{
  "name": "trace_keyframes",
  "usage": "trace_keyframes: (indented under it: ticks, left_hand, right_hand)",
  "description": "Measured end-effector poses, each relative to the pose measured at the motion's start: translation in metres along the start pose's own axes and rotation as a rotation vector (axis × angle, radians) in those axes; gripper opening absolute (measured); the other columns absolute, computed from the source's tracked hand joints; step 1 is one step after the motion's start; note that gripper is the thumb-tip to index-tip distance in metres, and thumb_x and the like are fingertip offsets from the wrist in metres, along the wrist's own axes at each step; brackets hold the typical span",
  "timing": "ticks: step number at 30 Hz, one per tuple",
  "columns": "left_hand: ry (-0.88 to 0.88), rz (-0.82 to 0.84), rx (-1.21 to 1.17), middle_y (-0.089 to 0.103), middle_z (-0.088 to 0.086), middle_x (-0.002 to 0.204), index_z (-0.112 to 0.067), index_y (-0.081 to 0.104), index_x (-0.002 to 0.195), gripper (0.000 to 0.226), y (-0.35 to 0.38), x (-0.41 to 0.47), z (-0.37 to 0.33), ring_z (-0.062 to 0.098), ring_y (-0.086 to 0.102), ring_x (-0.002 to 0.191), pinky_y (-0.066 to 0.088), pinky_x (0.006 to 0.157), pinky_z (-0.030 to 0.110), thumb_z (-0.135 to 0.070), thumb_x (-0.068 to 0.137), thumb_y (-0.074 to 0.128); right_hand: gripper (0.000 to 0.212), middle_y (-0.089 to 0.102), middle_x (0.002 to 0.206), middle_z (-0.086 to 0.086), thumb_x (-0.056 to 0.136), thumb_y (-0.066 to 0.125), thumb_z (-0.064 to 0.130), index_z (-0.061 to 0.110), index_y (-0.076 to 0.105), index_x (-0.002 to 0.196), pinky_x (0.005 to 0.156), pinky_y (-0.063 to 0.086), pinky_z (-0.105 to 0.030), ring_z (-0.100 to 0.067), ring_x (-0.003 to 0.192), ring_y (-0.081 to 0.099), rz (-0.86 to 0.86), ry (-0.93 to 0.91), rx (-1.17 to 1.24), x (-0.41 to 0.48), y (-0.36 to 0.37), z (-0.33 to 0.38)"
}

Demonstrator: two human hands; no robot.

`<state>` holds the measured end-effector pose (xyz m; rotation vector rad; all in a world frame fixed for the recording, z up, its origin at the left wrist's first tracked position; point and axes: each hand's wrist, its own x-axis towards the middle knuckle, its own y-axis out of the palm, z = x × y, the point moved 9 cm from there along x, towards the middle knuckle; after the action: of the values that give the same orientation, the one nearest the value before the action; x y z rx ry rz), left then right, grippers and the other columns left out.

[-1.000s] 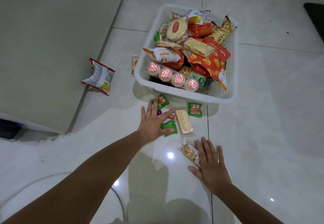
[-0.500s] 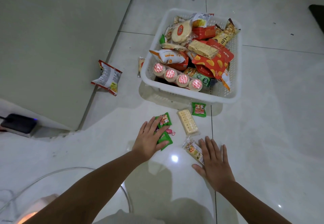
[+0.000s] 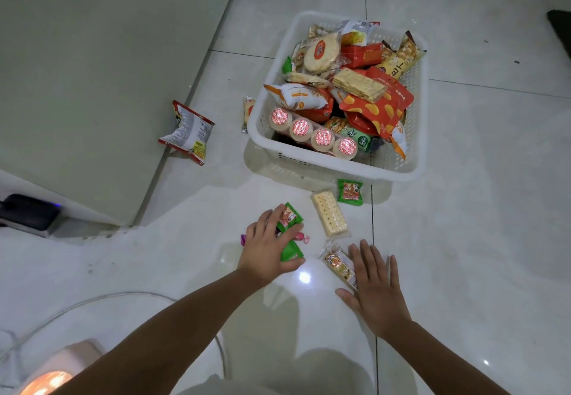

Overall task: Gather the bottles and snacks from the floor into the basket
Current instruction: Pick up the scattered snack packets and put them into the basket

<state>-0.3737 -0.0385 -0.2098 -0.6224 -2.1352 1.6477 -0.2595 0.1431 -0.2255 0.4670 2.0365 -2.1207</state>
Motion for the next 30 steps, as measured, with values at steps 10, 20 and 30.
trace_keyframes:
  ticks: [10,20,30]
  left_hand:
    - [0.170,-0.188,0.136,0.060,0.009,0.075,-0.023,0.068,0.076,0.038,-0.017,0.016,-0.005,0.022,0.048,0.039,0.040,0.043,0.023,-0.054,0.073,0.045]
    - [0.127,0.046,0.126,0.055,0.007,0.074,-0.023,0.063,0.084,0.034,-0.016,0.026,0.001,0.025,0.043,0.027,0.032,0.034,0.020,-0.053,0.073,0.050]
    - [0.147,0.083,0.210,0.056,0.013,0.094,-0.022,0.050,0.105,0.039,-0.079,0.014,0.036,0.029,0.056,0.047,0.034,0.044,0.024,-0.052,0.081,0.044]
  right_hand:
    - [0.080,0.032,0.150,-0.018,0.091,0.014,0.067,0.011,0.027,0.145,0.112,0.005,-0.049,-0.032,0.138,0.024,-0.001,-0.017,-0.042,0.002,0.004,-0.001]
    - [0.071,0.047,0.138,-0.018,0.093,0.017,0.063,0.011,0.042,0.135,0.111,0.016,-0.047,-0.033,0.128,0.039,-0.103,-0.011,0.037,-0.003,-0.009,0.002]
    - [0.059,0.059,0.087,-0.007,0.095,0.021,0.055,0.009,0.057,0.099,0.061,0.050,-0.032,-0.023,0.072,0.058,-0.319,-0.015,0.150,-0.015,-0.064,0.006]
